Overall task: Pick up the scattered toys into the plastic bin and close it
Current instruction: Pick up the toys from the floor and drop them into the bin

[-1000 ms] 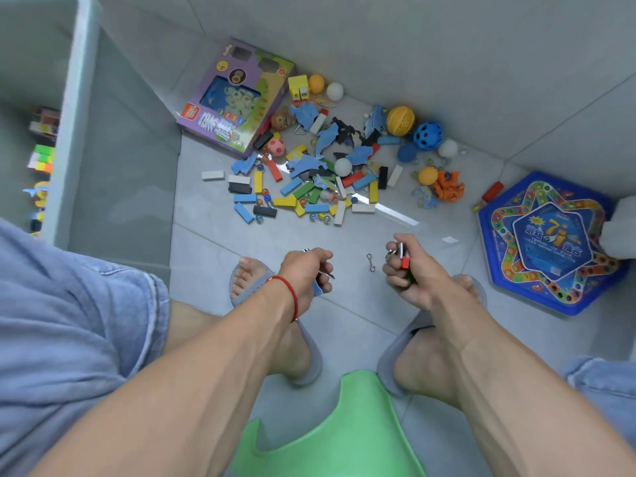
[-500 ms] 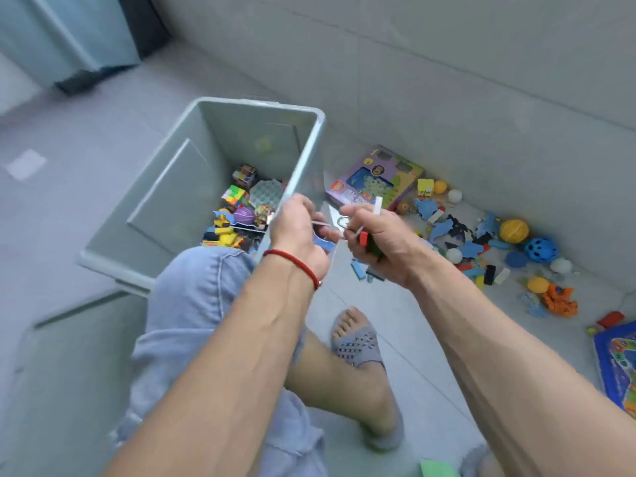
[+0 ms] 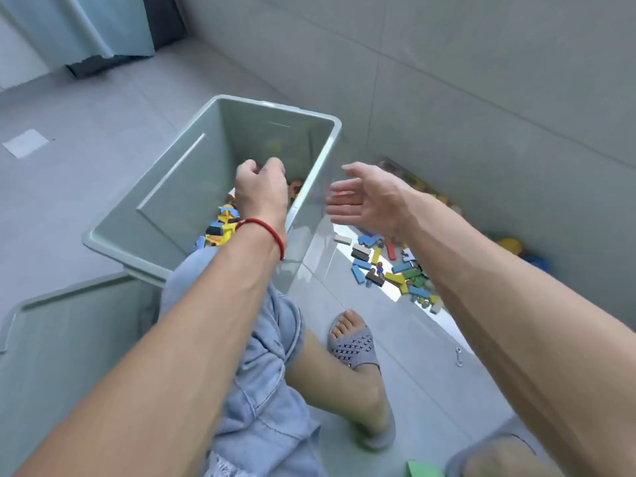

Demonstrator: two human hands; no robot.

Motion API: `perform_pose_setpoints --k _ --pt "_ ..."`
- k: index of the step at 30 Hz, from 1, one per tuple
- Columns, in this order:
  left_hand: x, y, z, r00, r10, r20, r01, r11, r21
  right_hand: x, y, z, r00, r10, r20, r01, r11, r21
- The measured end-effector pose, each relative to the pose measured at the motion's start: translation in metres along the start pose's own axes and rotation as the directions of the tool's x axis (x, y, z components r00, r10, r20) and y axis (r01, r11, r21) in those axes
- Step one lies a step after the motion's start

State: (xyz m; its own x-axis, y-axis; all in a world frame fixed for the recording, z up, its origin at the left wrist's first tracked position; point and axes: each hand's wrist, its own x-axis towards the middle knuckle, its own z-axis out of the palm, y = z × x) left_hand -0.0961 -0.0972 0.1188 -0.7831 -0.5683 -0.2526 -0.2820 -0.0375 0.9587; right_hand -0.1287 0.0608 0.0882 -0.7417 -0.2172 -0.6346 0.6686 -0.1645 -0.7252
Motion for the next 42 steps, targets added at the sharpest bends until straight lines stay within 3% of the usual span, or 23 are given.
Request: perform_pose_setpoints --k 2,5,8,10,12,17,22,29,32,34,37,39,40,41,42 --pt "-0.026 -0.036 0.033 0.987 -0.034 0.159 0.013 0.991 0.13 -0.01 0.042 -0.07 0.981 -0.005 -0.193 -0.022 0.99 -0.137" --pt "-0.079 -0.089 0.072 0.907 -0.263 0.329 0.165 0.941 0.296 -0.031 0.123 -0.167 0.901 0.063 -0.43 -0.198 0.94 -0.278" --pt "-0.115 -0.149 0.097 0.793 -0.474 0.384 0.25 0.826 0.505 -0.056 0.206 -0.24 0.791 0.136 -0.597 -0.474 0.753 -0.457" --pt "-0.124 -0.192 0.103 0.737 -0.566 0.37 0.225 0.722 0.654 -0.062 0.247 -0.263 0.753 0.189 -0.63 -0.597 0.599 -0.534" --pt "-0.13 -0.217 0.104 0.736 -0.605 0.304 0.196 0.621 0.759 -0.056 0.273 -0.269 0.736 0.211 -0.643 -0.645 0.506 -0.572" --pt "-0.133 -0.237 0.117 0.778 -0.593 0.208 0.207 0.553 0.807 -0.024 0.307 -0.259 0.721 0.112 -0.683 -0.634 0.504 -0.587" --pt "-0.144 -0.235 0.132 0.754 -0.622 0.21 0.287 0.6 0.747 -0.01 0.32 -0.255 0.647 0.026 -0.762 -0.658 0.525 -0.54" --pt "-0.155 -0.237 0.13 0.69 -0.663 0.291 0.273 0.61 0.744 -0.005 0.316 -0.262 0.709 0.068 -0.702 -0.6 0.582 -0.549" --pt "-0.157 -0.225 0.122 0.702 -0.646 0.299 0.271 0.631 0.727 -0.008 0.309 -0.26 0.728 0.095 -0.678 -0.584 0.604 -0.542" --pt "-0.156 -0.217 0.117 0.715 -0.634 0.295 0.294 0.655 0.696 -0.009 0.299 -0.251 0.742 0.148 -0.654 -0.536 0.717 -0.446" --pt "-0.141 -0.214 0.111 0.775 -0.579 0.254 0.27 0.667 0.694 -0.013 0.257 -0.215 0.861 0.183 -0.475 -0.295 0.94 -0.173" --pt "-0.131 -0.205 0.106 0.809 -0.534 0.247 0.239 0.681 0.692 -0.021 0.212 -0.184 0.964 0.049 -0.261 -0.087 0.986 -0.139" --pt "-0.127 -0.191 0.103 0.805 -0.542 0.242 0.293 0.717 0.633 -0.026 0.188 -0.168 0.988 -0.03 -0.151 0.004 0.986 -0.169" --pt "-0.122 -0.173 0.102 0.764 -0.595 0.252 0.423 0.756 0.5 -0.032 0.166 -0.152 0.994 -0.091 -0.054 0.077 0.972 -0.222" --pt "-0.115 -0.157 0.1 0.675 -0.665 0.319 0.568 0.745 0.35 -0.039 0.146 -0.136 0.991 -0.131 0.023 0.132 0.946 -0.296"
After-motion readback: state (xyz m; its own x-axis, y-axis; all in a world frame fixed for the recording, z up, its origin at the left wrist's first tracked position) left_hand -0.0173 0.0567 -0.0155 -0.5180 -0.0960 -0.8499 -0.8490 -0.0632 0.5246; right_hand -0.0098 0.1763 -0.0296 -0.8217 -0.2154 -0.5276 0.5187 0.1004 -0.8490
